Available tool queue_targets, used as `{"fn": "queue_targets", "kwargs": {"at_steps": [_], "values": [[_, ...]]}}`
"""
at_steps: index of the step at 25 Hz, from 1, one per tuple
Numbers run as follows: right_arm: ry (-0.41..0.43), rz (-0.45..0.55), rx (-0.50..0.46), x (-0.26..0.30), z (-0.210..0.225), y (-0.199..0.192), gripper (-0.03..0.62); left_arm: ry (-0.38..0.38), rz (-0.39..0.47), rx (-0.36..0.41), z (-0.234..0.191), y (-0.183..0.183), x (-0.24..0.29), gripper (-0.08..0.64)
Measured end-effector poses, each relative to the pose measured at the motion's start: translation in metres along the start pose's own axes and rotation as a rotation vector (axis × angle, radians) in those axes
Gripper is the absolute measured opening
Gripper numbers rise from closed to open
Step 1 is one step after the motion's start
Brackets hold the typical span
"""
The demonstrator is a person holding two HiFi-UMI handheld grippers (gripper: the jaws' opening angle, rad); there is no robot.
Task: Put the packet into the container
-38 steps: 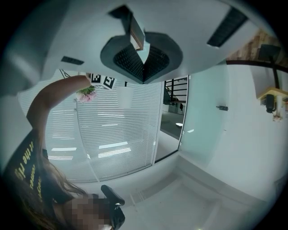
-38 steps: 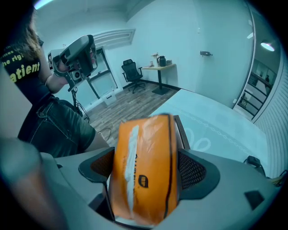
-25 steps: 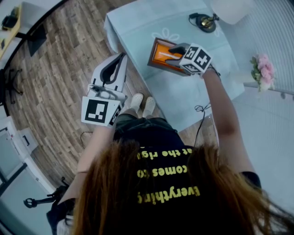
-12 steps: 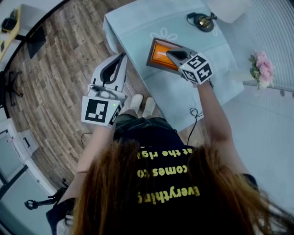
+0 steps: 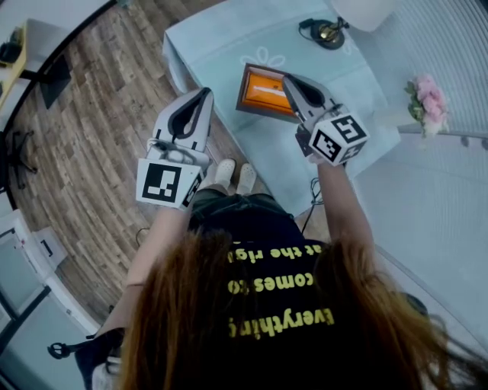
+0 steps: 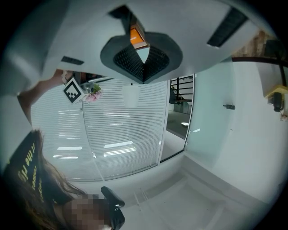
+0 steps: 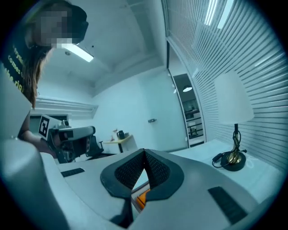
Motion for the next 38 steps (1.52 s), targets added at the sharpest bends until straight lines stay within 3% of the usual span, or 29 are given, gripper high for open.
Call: {"fn": "queue_targets", "kwargs": {"at_steps": [6, 24, 32, 38], "values": [[-0.095, 0.126, -0.010, -0.030, -0.021, 0.026, 0.020, -0.045, -0.005, 0.006, 0.009, 0.003, 0.007, 0.000], [-0.258, 0.175, -0.065, -0.095, -0.053, 0.043, 0.020, -0.212, 0.002, 0.005, 0.038, -0.002, 0.012, 0.000], [-0.261, 0.168, -0.088, -0.096, -0.067, 0.043, 0.020, -0.244, 0.001, -0.002, 0.045, -0.004, 0.009, 0.000], [-0.251, 0.177, -0.052, -0.098, -0.073, 0.044, 0.020, -0.254, 0.007, 0.001, 0.048, -0.002, 0.009, 0.000]]}}
Point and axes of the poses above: the fingertips, and each gripper's own axes: x forward along the fingers, z to its right, y out of its top, the point moved 6 cm from there along -x, backward along the fingers, and after that the axes turned 4 degrees about -x, right-handed, at the moved point
